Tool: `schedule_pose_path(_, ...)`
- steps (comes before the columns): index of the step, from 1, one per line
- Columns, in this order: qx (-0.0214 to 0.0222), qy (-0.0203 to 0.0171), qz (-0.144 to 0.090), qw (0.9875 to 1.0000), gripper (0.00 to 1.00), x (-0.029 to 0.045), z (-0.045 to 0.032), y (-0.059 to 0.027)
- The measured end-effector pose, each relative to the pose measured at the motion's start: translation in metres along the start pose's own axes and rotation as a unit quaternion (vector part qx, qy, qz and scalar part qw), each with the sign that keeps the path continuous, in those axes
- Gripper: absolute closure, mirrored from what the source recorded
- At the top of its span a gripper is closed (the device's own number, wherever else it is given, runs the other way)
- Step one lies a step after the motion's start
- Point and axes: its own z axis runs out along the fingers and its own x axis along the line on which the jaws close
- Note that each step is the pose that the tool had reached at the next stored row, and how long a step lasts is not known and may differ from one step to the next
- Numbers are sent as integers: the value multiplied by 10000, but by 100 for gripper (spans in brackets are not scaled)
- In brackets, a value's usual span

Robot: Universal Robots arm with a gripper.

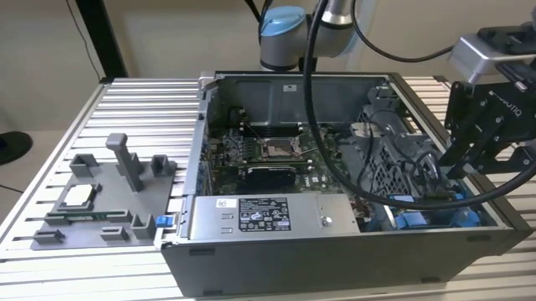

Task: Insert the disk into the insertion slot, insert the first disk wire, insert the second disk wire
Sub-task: 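Insert the second disk wire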

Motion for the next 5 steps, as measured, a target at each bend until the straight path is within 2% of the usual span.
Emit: schedule_pose_path(5,0,1,0,10000,0,-1,-8,0)
